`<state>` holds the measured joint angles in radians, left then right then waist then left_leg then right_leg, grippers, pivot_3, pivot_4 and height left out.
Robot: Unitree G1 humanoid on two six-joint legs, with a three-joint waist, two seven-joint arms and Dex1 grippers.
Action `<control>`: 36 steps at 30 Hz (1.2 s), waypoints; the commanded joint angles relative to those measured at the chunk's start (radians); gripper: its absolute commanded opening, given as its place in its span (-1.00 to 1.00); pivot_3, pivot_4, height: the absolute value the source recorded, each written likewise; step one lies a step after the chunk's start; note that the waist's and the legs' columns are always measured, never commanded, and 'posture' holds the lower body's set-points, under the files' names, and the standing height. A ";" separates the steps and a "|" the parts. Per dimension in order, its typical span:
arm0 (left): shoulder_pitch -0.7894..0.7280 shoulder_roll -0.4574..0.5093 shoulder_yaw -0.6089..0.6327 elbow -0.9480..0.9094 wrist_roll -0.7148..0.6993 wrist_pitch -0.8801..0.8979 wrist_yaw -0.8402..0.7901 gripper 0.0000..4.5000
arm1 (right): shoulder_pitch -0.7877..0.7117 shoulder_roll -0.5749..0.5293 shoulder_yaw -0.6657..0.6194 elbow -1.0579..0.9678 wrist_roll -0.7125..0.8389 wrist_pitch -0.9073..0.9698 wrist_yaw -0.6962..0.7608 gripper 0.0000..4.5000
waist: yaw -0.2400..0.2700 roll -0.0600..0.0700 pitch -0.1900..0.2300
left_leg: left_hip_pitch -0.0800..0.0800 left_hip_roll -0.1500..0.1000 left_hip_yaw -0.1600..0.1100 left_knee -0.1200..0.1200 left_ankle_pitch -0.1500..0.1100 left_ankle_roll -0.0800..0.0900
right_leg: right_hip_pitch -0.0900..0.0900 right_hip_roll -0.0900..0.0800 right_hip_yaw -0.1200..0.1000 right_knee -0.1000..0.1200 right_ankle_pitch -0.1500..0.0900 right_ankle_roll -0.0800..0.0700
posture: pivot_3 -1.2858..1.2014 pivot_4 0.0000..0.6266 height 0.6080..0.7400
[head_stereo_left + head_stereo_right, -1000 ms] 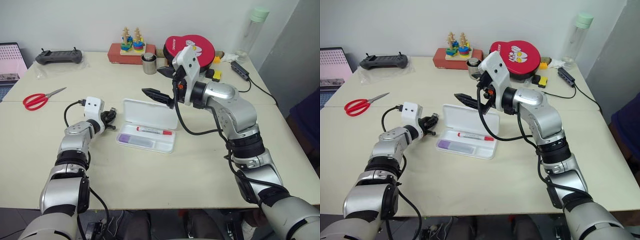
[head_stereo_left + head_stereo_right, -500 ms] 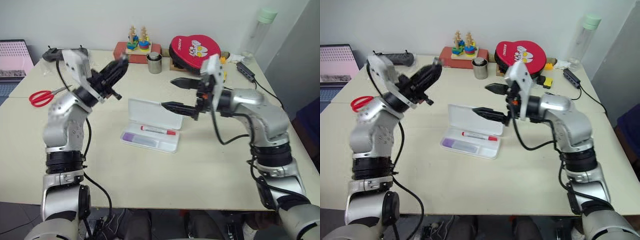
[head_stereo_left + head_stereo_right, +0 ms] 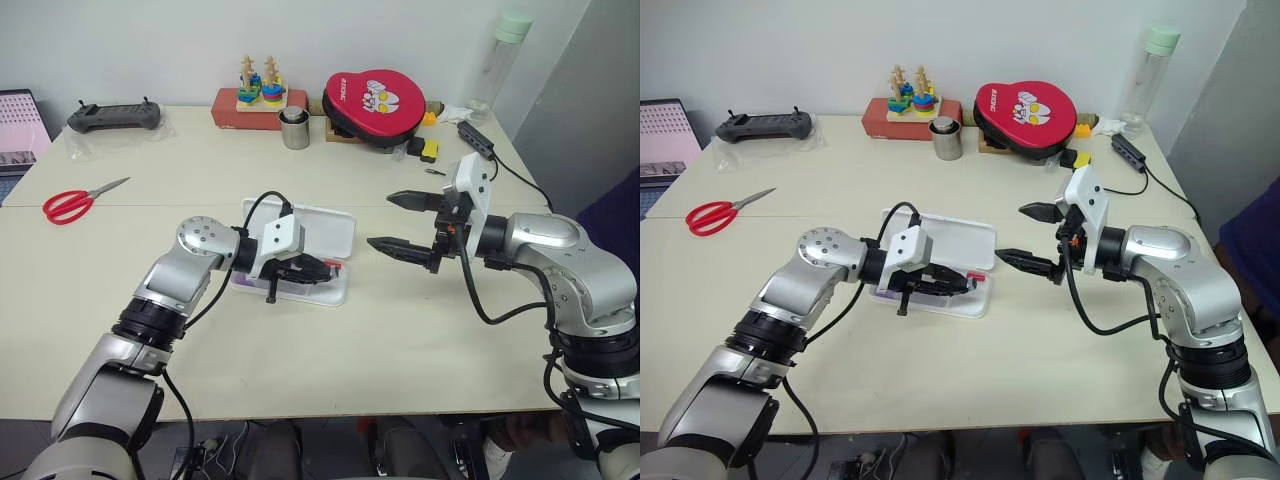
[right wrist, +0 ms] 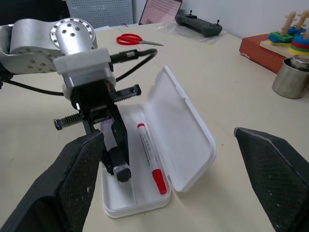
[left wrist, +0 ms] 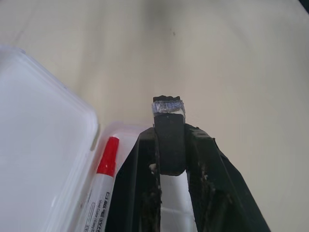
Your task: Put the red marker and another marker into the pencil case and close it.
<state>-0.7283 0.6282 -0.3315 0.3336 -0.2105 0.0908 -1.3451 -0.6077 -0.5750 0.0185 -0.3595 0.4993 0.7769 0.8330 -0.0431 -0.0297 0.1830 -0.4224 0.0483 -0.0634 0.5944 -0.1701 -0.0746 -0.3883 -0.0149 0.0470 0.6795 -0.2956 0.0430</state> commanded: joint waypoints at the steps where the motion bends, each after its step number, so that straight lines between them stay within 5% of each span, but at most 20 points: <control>1: -0.041 -0.018 -0.013 0.050 0.052 -0.061 -0.035 -0.81 | 0.014 -0.003 -0.031 -0.071 0.033 0.023 -0.040 1.00 | 0.004 0.000 0.000 | 0.000 0.000 0.000 0.000 0.000 0.000 | 0.000 0.000 0.000 0.000 0.000 0.000 | 0.03 -0.52 1.00; 9: -0.067 -0.050 -0.021 0.130 0.109 -0.108 -0.073 -0.81 | 0.056 -0.016 -0.024 -0.136 0.072 0.062 -0.071 1.00 | 0.009 0.000 0.000 | 0.000 0.000 -0.001 0.000 0.000 0.000 | 0.000 0.000 -0.001 0.000 0.000 0.000 | 0.03 -0.52 1.00; 10: -0.068 -0.054 -0.017 0.133 0.112 -0.110 -0.072 -0.56 | 0.060 -0.019 -0.021 -0.144 0.079 0.069 -0.068 1.00 | 0.009 0.000 0.000 | 0.000 0.000 -0.001 0.000 0.000 0.000 | 0.000 0.000 -0.001 0.000 0.000 0.000 | 0.03 -0.52 1.00; 22: -0.043 -0.068 0.044 0.077 0.069 -0.061 -0.069 0.41 | 0.057 -0.037 0.002 -0.133 0.100 0.070 -0.054 1.00 | 0.010 0.000 0.000 | -0.001 0.000 -0.001 0.001 0.000 0.000 | 0.000 0.000 -0.001 0.001 0.000 0.000 | 0.03 -0.52 1.00; 27: 0.027 -0.066 0.272 -0.165 -0.174 0.238 0.070 0.88 | -0.029 0.031 0.011 -0.025 0.081 0.035 -0.081 1.00 | 0.005 0.000 0.000 | -0.001 0.000 -0.002 0.001 0.000 0.000 | 0.000 0.000 -0.001 0.001 0.000 0.000 | 0.03 -0.52 1.00; 30: 0.127 -0.058 0.408 -0.313 -0.276 0.372 0.198 0.98 | -0.135 0.090 0.062 0.139 -0.008 0.000 -0.132 1.00 | -0.011 0.000 0.000 | 0.001 0.001 -0.002 0.001 0.000 0.000 | 0.000 0.000 -0.001 0.001 0.000 0.000 | 0.03 -0.52 1.00; 36: 0.305 -0.046 0.621 -0.547 -0.403 0.530 0.427 1.00 | -0.335 0.222 0.140 0.548 -0.178 -0.144 -0.196 0.46 | -0.017 0.000 0.000 | 0.005 0.001 -0.002 0.000 0.000 0.000 | 0.003 0.000 -0.001 0.002 0.000 0.000 | 0.03 -0.52 1.00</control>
<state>-0.4332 0.5673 0.2171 -0.1168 -0.5678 0.5932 -0.9867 -0.8915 -0.3770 0.1392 0.1058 0.3688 0.7011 0.6458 -0.0599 -0.0298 0.1831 -0.4180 0.0493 -0.0653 0.5946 -0.1700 -0.0746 -0.3856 -0.0146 0.0462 0.6816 -0.2945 0.0413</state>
